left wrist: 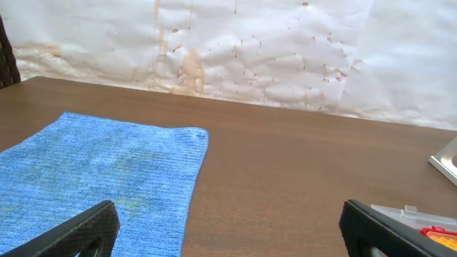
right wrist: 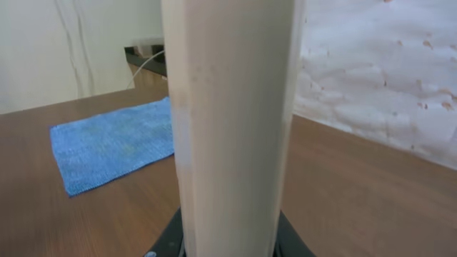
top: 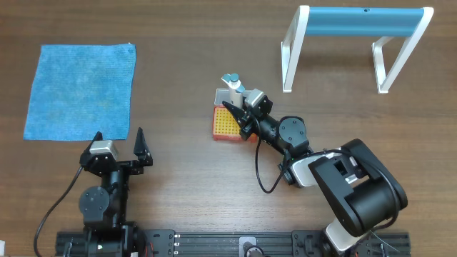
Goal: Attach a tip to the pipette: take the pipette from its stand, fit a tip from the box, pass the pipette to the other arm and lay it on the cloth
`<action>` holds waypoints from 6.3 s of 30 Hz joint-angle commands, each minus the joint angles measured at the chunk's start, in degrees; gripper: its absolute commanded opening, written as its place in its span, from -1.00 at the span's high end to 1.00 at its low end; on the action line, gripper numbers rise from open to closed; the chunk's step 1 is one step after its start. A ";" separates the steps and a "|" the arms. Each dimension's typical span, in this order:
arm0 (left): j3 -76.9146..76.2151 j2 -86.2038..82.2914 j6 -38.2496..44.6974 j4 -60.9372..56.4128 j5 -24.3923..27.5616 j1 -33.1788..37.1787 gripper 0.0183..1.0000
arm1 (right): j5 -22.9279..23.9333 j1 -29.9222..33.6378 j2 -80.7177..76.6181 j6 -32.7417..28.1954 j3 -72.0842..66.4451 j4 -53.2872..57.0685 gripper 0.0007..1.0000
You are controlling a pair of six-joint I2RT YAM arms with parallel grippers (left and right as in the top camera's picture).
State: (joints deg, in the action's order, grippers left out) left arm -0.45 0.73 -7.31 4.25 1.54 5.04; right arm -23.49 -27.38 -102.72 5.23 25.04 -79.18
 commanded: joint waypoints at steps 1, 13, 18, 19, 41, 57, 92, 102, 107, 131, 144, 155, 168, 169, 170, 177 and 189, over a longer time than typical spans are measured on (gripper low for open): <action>0.13 -0.37 0.76 0.31 0.46 -0.20 -0.99 | -4.66 -0.09 9.55 -0.42 4.28 6.08 0.84; 0.13 -0.37 0.76 0.31 0.46 -0.20 -0.99 | -10.40 -4.13 31.61 -0.42 33.44 80.74 0.84; 0.13 -0.37 0.76 0.31 0.46 -0.20 -0.99 | -10.49 -5.33 31.63 8.50 33.38 81.83 0.84; 0.13 -0.37 0.76 0.31 0.46 -0.20 -0.99 | -10.47 -5.33 31.63 8.48 33.38 81.94 0.84; 0.11 0.83 -85.66 -15.32 41.81 -0.20 -0.95 | -12.85 -5.33 31.45 15.93 33.38 80.46 0.84; -39.36 59.28 -67.17 -45.64 75.47 -0.63 -0.86 | -26.82 -5.33 31.23 23.54 33.35 80.41 0.84; -48.24 87.41 -21.00 25.77 44.17 21.18 0.98 | -15.61 29.81 31.56 11.74 33.38 109.26 -0.80; -79.56 89.42 -4.63 62.99 14.43 19.65 0.98 | 18.97 24.65 31.65 14.67 33.77 116.91 -0.80; -118.25 109.39 2.99 85.55 -5.42 19.67 0.98 | 18.99 24.63 31.63 15.91 33.77 116.85 -0.80; -136.61 141.55 34.16 67.45 -11.15 13.35 0.98 | 25.40 24.55 31.63 23.93 33.77 119.43 -0.81; -136.61 145.28 28.52 64.28 -3.02 15.96 0.98 | 22.77 24.55 31.63 25.20 33.77 119.45 -0.81; -136.61 147.77 24.48 63.98 -2.51 17.97 0.98 | 22.40 24.55 31.63 26.08 33.77 119.43 -0.81; -141.02 147.01 24.02 72.11 -9.27 16.83 -0.74 | 22.38 24.55 31.63 26.05 33.77 119.34 -0.81; -142.97 146.59 24.04 74.10 -10.58 16.65 -0.75 | 22.38 24.55 31.65 26.05 33.77 119.12 -0.81; -146.42 145.48 23.96 76.96 -10.56 16.39 -0.74 | 22.38 24.55 31.71 26.05 33.77 117.94 -0.81; -166.27 127.56 19.30 93.09 4.00 15.06 -0.75 | 22.47 24.55 32.89 12.68 33.77 111.25 -0.81; -115.19 68.32 22.82 92.45 17.18 8.04 -0.75 | 24.87 18.51 64.50 -14.25 28.30 112.24 -0.90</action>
State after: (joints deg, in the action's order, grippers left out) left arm -135.00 83.57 13.26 95.61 16.16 16.21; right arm 0.64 -8.62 -46.24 -3.03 57.58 32.27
